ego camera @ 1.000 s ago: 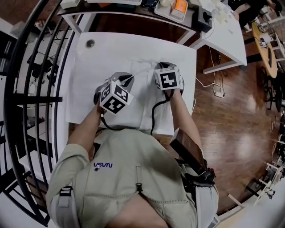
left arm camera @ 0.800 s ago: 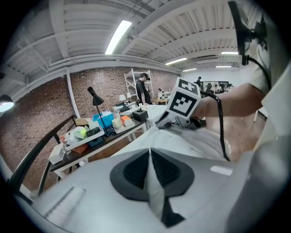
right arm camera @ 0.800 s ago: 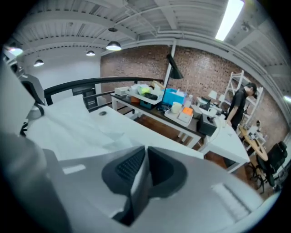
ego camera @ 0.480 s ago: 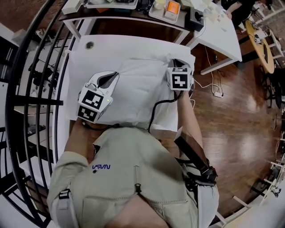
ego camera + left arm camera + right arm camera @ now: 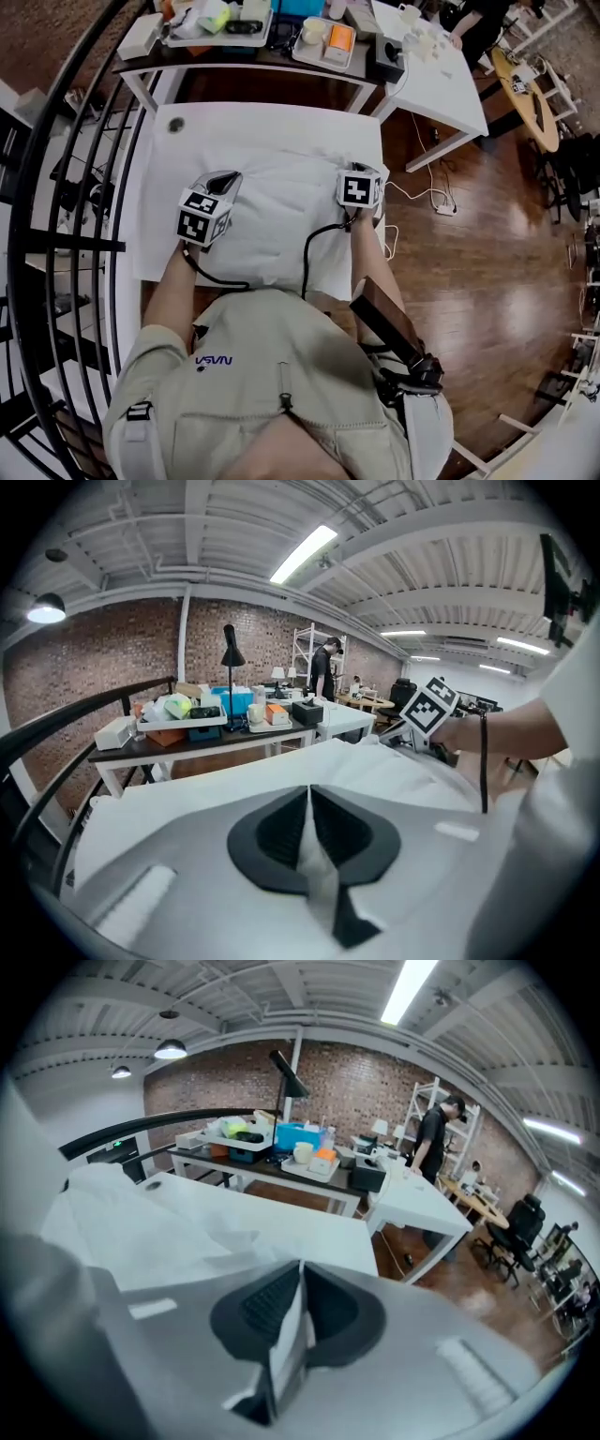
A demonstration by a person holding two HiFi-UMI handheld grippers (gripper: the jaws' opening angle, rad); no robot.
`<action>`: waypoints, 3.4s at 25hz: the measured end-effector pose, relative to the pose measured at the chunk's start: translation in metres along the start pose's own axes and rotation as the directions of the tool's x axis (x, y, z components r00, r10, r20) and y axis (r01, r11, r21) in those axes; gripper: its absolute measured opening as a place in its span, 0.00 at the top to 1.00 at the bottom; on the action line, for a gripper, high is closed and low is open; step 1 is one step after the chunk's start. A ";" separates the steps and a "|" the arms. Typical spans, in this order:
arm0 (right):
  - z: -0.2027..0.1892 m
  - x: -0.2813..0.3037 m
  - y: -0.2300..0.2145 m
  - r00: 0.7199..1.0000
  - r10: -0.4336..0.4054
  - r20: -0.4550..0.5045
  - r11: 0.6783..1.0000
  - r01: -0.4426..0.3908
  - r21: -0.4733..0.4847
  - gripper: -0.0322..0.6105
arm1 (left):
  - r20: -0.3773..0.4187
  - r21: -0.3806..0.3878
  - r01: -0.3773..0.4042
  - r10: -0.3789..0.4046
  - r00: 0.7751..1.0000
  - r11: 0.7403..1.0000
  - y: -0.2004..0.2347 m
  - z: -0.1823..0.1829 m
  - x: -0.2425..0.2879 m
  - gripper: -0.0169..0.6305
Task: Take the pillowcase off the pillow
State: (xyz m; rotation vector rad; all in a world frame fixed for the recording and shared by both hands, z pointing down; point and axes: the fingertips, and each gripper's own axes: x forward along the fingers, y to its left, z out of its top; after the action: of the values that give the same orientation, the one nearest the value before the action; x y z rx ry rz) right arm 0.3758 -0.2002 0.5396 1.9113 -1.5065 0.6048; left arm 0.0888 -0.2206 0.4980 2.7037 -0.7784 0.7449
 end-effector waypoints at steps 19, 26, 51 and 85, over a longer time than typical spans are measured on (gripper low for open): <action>-0.010 -0.122 0.034 0.925 0.173 0.338 0.967 -0.224 0.120 0.73 | 0.096 0.179 0.003 -0.021 0.995 0.984 -0.084 0.011 -0.023 0.59; -0.087 -0.167 0.081 0.923 0.185 0.338 0.966 -0.234 0.110 0.73 | 0.050 0.211 -0.040 0.030 0.998 0.977 -0.118 -0.047 -0.061 0.58; -0.182 -0.165 0.179 0.990 0.057 0.125 0.998 -0.062 0.031 0.87 | -0.045 0.518 -0.021 0.052 0.998 0.855 -0.129 -0.126 -0.051 0.94; -0.270 -0.156 -0.003 0.981 -0.191 -0.041 0.930 0.194 0.312 0.88 | -0.014 0.351 -0.026 0.033 0.999 0.936 -0.107 -0.106 -0.081 0.94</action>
State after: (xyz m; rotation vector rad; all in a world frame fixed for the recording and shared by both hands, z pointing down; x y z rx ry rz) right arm 0.3475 0.1001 0.6209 2.2614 -1.2520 0.8015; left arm 0.0455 -0.0599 0.5361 2.9962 -0.7438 1.0028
